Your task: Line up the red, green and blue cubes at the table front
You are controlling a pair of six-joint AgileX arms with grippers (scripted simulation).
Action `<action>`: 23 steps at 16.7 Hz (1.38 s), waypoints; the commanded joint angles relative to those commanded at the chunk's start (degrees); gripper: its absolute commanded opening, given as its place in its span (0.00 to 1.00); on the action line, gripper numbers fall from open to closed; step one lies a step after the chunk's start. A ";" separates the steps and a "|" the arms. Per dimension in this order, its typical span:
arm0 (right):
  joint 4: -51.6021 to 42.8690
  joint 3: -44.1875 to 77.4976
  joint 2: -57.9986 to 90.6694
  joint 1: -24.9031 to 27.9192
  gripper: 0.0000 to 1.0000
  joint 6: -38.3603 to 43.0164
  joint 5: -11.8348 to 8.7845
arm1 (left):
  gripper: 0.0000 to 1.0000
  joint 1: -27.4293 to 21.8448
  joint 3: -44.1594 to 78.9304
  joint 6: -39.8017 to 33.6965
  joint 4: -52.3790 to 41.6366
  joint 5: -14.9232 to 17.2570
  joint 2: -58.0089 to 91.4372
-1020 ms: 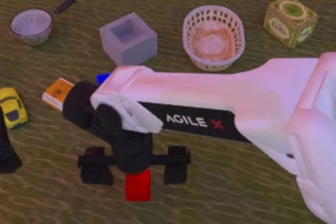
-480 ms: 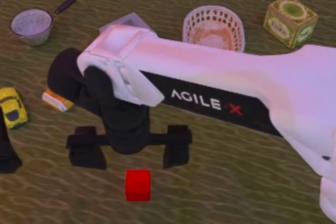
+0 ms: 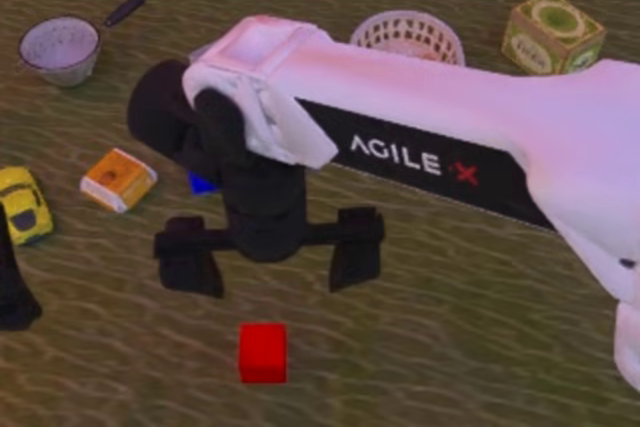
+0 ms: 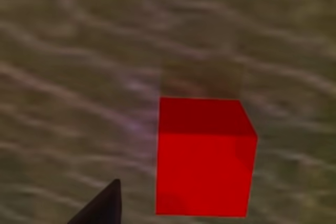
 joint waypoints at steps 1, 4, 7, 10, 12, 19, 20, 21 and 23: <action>0.11 -0.07 0.04 -1.97 1.00 -2.97 -0.05 | 1.00 0.00 0.00 0.00 0.00 0.00 0.00; 0.55 -0.68 0.06 -9.60 1.00 -14.20 -0.29 | 1.00 0.00 0.00 0.00 0.00 0.00 0.00; 1.00 -1.86 0.05 -18.86 1.00 -28.36 -0.61 | 1.00 0.00 0.00 0.00 0.00 0.00 0.00; 1.48 -3.36 -0.04 -28.71 1.00 -44.51 -0.89 | 1.00 0.00 0.00 0.00 0.00 0.00 0.00; 1.91 -4.33 -0.26 -35.08 1.00 -54.96 -1.06 | 1.00 0.00 0.00 0.00 0.00 0.00 0.00; 3.92 -6.45 -2.05 -50.16 1.00 -75.92 -1.65 | 1.00 0.00 0.00 0.00 0.00 0.00 0.00; 4.03 -6.51 -2.15 -50.69 1.00 -76.52 -1.69 | 1.00 0.00 0.00 0.00 0.00 0.00 0.00; 4.03 -6.51 -2.16 -50.72 1.00 -76.55 -1.69 | 1.00 0.00 0.00 0.00 0.00 0.00 0.00; 4.03 -6.51 -2.16 -50.72 1.00 -76.55 -1.69 | 1.00 0.00 0.00 0.00 0.00 0.00 0.00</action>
